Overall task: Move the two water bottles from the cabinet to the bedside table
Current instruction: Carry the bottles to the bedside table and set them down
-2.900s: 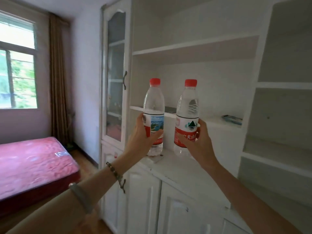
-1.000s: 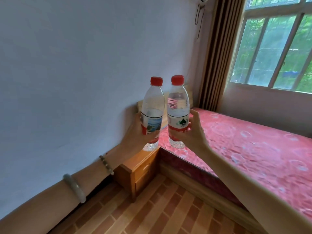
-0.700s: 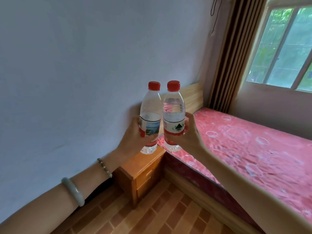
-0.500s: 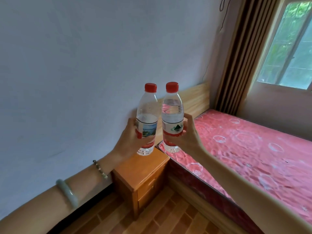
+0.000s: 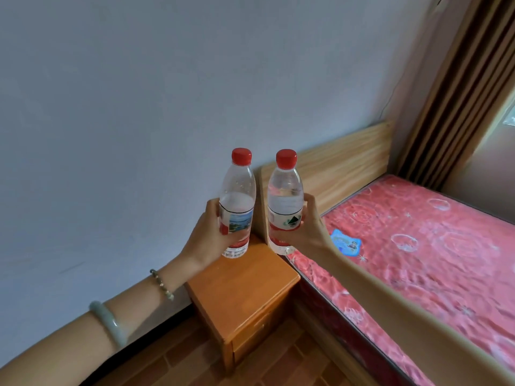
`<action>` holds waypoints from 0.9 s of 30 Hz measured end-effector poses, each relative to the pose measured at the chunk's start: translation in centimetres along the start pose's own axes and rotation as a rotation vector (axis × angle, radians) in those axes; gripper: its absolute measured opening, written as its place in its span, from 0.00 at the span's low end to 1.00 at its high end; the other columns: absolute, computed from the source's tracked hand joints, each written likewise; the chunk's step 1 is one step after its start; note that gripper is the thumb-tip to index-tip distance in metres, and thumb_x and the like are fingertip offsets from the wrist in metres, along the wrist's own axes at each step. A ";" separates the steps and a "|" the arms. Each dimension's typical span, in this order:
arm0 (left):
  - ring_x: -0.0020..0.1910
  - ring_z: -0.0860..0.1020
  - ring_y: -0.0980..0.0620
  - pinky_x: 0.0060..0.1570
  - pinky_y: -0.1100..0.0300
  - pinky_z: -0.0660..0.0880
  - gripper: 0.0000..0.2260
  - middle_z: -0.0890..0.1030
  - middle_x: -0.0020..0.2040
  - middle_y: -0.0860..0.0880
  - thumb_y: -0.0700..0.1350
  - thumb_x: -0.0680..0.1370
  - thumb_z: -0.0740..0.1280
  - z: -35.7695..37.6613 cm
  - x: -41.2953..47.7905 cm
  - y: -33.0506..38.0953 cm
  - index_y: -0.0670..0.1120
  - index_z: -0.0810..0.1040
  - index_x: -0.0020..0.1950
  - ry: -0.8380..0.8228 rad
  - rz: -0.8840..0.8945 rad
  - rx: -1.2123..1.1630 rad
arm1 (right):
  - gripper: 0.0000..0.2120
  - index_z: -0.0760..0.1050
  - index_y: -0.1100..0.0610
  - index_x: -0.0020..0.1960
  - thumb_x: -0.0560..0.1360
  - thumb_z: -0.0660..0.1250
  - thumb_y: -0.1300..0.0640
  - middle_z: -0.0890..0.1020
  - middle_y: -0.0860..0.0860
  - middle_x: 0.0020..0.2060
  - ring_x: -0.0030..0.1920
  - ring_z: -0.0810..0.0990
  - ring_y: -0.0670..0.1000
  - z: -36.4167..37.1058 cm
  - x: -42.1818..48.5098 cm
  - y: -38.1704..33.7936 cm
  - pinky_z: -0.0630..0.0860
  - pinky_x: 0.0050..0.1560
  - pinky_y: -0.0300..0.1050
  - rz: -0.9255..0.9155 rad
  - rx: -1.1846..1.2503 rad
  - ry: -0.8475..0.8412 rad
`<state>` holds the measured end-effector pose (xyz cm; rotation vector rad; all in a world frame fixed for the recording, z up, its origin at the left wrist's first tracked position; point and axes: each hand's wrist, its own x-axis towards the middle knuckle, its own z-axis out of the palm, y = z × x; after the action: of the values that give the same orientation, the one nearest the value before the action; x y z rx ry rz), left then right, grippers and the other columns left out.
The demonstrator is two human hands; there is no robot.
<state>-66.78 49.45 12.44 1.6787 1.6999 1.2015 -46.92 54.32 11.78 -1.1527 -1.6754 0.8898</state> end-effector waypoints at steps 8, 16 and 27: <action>0.61 0.73 0.49 0.54 0.56 0.74 0.30 0.72 0.65 0.48 0.46 0.69 0.73 5.7 7.5 -7.4 0.47 0.61 0.66 0.129 -0.165 0.039 | 0.37 0.60 0.50 0.58 0.59 0.79 0.60 0.77 0.51 0.50 0.48 0.80 0.47 3.1 11.1 9.6 0.77 0.41 0.37 0.031 -0.007 -0.246; 0.52 0.75 0.57 0.43 0.70 0.74 0.30 0.72 0.57 0.55 0.49 0.67 0.75 11.4 12.8 -13.8 0.51 0.62 0.62 0.285 -0.368 0.006 | 0.36 0.60 0.52 0.60 0.61 0.79 0.58 0.77 0.42 0.45 0.46 0.80 0.46 6.2 20.3 17.2 0.81 0.43 0.47 0.048 -0.037 -0.484; 0.51 0.78 0.55 0.44 0.58 0.80 0.31 0.77 0.54 0.52 0.53 0.63 0.77 17.7 15.0 -23.6 0.50 0.66 0.60 0.413 -0.462 0.077 | 0.35 0.59 0.48 0.59 0.63 0.78 0.58 0.79 0.48 0.49 0.45 0.81 0.44 12.5 22.9 26.7 0.79 0.39 0.34 0.074 0.000 -0.607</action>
<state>-67.55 71.36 -12.34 1.0240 2.2454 1.3174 -54.23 83.39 -10.46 -1.0037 -2.1158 1.3835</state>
